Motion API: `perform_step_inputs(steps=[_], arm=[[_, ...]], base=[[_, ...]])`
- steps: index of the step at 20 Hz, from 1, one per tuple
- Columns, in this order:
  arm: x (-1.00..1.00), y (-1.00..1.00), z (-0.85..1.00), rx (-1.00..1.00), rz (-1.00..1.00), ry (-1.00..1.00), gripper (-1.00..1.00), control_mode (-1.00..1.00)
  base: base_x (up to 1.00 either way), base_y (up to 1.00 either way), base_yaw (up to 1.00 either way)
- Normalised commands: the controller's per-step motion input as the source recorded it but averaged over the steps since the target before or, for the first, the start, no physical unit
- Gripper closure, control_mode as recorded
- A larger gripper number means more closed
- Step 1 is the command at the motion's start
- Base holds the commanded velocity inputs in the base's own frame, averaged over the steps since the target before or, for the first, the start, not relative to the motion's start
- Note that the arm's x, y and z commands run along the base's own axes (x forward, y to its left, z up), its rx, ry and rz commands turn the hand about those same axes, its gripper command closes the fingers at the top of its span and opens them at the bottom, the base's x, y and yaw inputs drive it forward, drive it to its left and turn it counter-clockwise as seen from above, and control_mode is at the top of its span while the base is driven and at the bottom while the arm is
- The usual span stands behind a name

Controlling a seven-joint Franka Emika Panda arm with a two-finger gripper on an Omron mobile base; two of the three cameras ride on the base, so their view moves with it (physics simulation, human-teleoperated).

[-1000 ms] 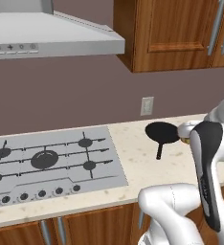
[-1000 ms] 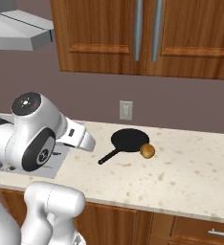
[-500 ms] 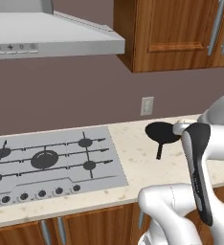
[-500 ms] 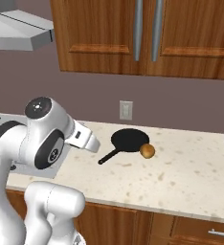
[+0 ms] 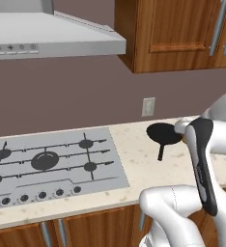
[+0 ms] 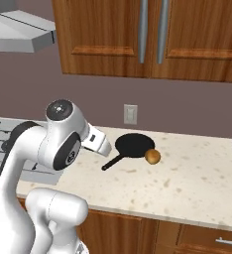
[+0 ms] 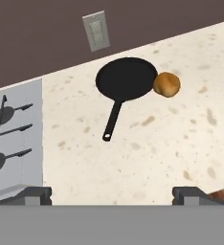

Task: Place both pans onto different burners. Then place the potato and the steak on different pans.

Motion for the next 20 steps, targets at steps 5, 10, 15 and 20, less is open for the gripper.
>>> perform_step_inputs(steps=[5, 10, 15, 20], arm=[[0.23, 0.00, -0.34, 0.00, 0.00, 0.00, -1.00, -1.00], [0.25, 0.00, -0.26, 0.00, 0.00, 0.00, -1.00, -1.00], [0.29, 0.00, -0.36, -0.01, 0.00, 0.00, -1.00, -1.00], [0.24, 0.00, -0.34, -0.01, 0.00, 0.00, -1.00, -1.00]], base=[[0.00, 0.00, 0.00], [0.00, 0.00, 0.00], [0.00, 0.00, 0.00], [0.00, 0.00, 0.00]])
